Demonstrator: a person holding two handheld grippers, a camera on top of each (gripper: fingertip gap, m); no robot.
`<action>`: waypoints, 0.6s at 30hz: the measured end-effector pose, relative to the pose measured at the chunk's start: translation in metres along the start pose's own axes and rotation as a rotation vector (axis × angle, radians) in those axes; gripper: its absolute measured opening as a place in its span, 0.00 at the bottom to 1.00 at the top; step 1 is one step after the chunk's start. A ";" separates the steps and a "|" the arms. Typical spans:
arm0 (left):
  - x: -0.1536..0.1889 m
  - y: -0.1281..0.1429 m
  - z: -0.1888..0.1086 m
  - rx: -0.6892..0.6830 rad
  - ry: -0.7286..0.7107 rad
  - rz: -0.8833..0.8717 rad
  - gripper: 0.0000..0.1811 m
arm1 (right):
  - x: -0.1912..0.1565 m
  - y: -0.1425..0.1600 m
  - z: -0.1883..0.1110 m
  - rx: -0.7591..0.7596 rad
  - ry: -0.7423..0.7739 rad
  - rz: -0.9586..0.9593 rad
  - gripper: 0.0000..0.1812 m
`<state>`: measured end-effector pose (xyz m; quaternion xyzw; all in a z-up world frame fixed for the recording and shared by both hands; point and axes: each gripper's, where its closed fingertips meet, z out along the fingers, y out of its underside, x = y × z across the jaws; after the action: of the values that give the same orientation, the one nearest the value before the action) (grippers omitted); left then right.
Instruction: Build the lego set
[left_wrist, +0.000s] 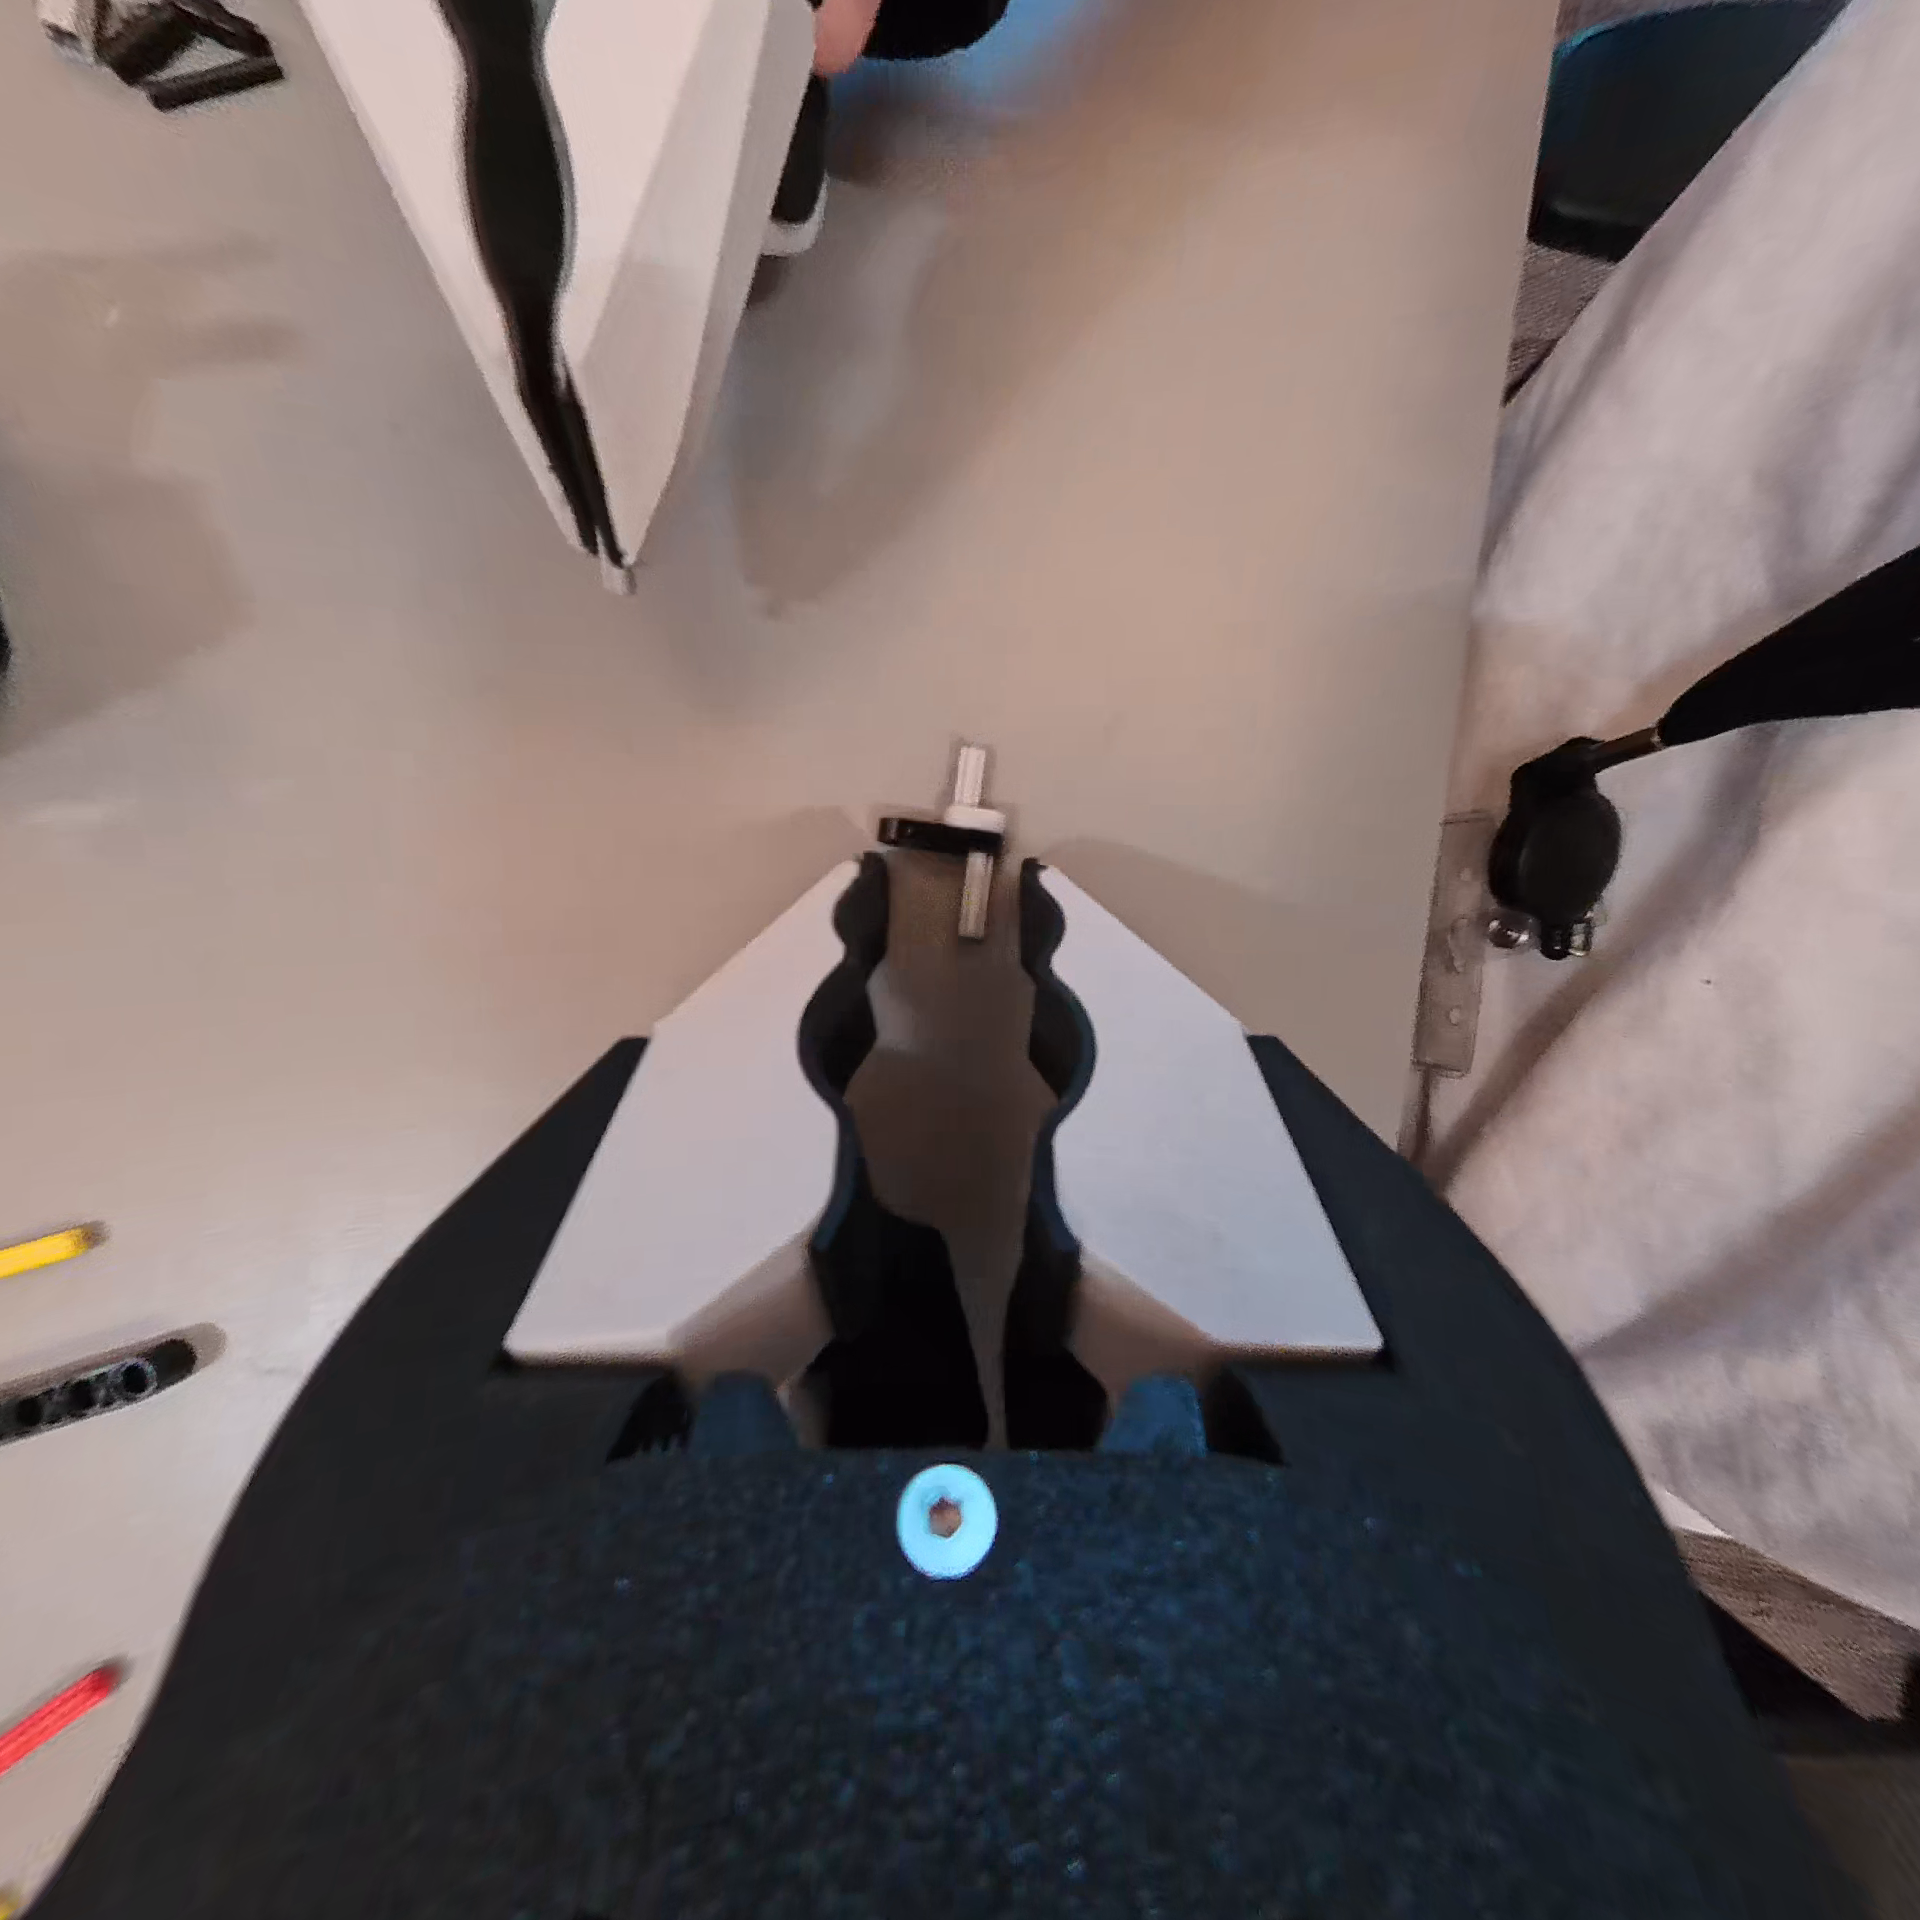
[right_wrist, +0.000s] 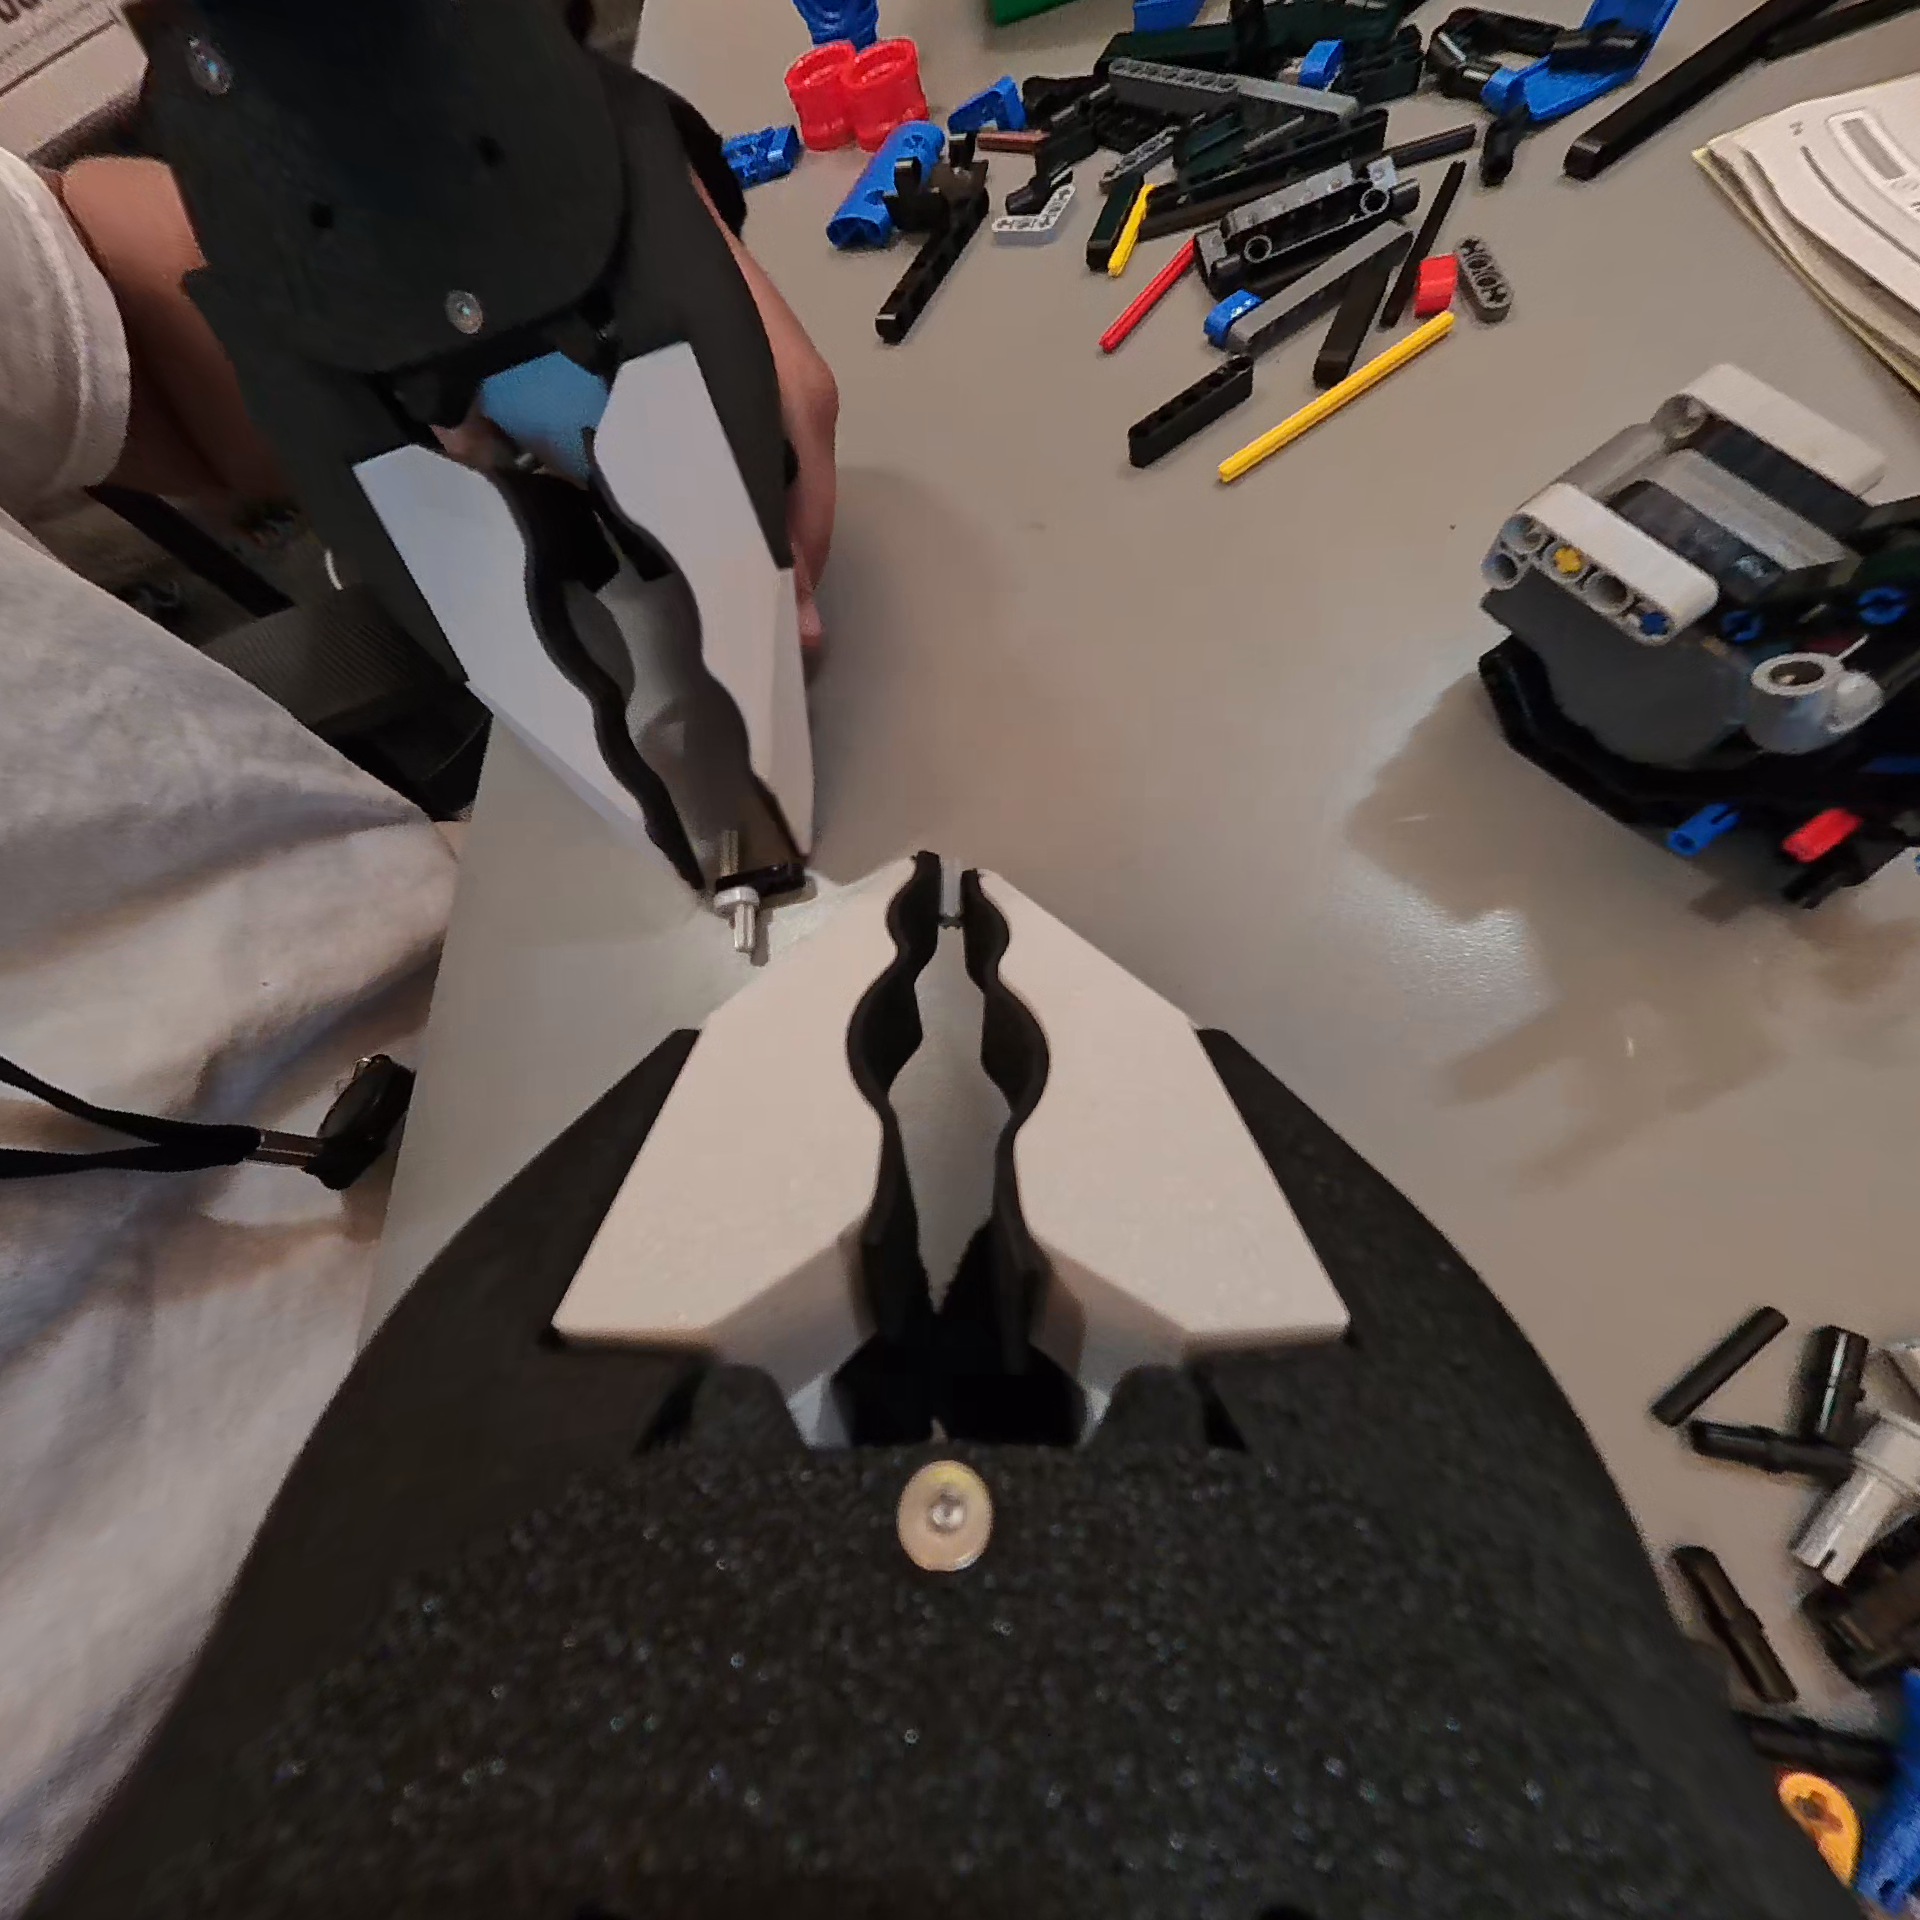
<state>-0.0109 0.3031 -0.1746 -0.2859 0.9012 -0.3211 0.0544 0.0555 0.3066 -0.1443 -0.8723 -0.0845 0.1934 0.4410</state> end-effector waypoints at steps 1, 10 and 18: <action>-0.002 0.000 0.000 -0.007 -0.027 0.021 0.14 | 0.000 0.000 0.000 0.000 -0.004 0.002 0.02; -0.005 -0.008 0.006 0.047 -0.034 0.093 0.12 | -0.004 0.002 0.001 -0.010 -0.012 -0.011 0.02; -0.033 -0.021 0.001 0.152 -0.252 0.188 0.12 | -0.013 -0.003 0.002 0.029 -0.093 0.064 0.02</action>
<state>0.0262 0.3077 -0.1652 -0.2332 0.8831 -0.3435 0.2185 0.0431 0.3057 -0.1391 -0.8581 -0.0742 0.2491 0.4429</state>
